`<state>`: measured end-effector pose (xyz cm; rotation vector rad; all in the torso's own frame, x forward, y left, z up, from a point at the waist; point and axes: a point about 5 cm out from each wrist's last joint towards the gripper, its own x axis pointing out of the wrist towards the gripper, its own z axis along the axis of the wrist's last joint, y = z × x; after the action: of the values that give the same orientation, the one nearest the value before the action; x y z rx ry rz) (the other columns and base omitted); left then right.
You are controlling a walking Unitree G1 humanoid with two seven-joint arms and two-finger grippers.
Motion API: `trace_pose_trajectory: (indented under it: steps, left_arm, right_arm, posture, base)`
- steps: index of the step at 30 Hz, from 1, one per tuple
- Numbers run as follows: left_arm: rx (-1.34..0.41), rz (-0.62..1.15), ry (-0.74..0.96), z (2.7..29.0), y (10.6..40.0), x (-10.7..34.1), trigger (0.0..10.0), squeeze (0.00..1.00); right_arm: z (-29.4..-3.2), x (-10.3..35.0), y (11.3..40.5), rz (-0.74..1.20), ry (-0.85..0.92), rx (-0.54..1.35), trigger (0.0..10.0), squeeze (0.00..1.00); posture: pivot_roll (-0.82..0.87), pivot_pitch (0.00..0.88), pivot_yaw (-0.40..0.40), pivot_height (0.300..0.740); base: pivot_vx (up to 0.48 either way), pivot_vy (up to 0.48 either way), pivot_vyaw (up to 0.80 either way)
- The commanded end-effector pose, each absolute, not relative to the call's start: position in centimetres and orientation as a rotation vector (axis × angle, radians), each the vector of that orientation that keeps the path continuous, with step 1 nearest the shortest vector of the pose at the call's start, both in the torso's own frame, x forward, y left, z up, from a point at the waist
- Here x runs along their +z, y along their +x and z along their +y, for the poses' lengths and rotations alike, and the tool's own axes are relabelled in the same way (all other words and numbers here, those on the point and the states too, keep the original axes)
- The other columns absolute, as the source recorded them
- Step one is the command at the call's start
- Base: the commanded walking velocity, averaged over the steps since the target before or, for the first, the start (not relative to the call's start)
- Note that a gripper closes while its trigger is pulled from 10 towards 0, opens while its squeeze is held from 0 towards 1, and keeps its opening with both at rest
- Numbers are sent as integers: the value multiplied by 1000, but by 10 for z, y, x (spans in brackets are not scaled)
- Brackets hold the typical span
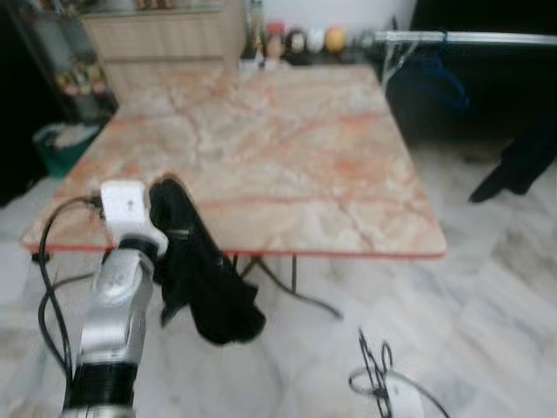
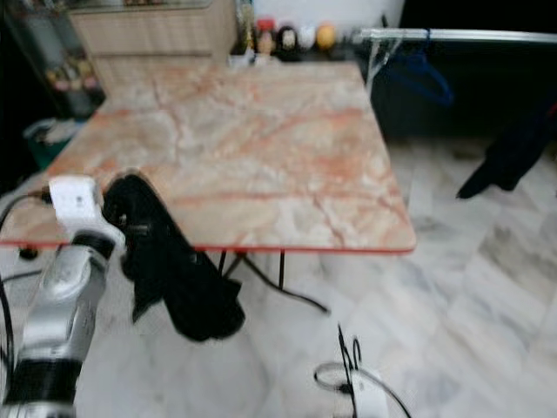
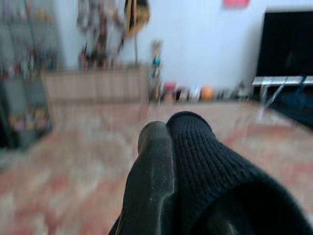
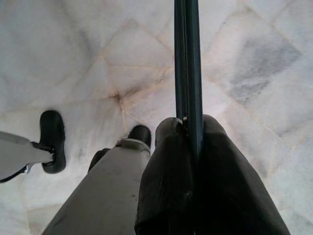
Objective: Hang hanger
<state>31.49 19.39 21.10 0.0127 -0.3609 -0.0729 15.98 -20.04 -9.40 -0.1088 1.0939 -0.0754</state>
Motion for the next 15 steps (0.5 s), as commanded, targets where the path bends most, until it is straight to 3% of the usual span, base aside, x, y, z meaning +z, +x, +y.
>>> trace_pose_trajectory:
  steps: [1, 4, 11, 15]
  left_arm:
    - [-108, -438, 68, 192, 306, 233, 10000, 0]
    - [-131, -405, 105, 197, 297, 227, 10000, 0]
    - [-50, -304, 169, 237, 271, 214, 10000, 0]
    - [-24, -308, 179, 243, 266, 219, 10000, 0]
  right_arm:
    - [-199, -94, 159, 1090, -105, -77, 10000, 0]
    - [-199, -94, 159, 1087, -100, -82, 10000, 0]
    - [-199, -95, 158, 1089, -98, -83, 10000, 0]
    - [-198, -95, 158, 1087, -96, -77, 10000, 0]
  posture:
    - [37, 0, 35, 740]
    - [38, 0, 38, 740]
    - [57, 0, 36, 740]
    - [67, 0, 33, 740]
  base:
    - [0, 0, 0]
    - [0, 0, 0]
    - [0, 0, 0]
    - [0, 0, 0]
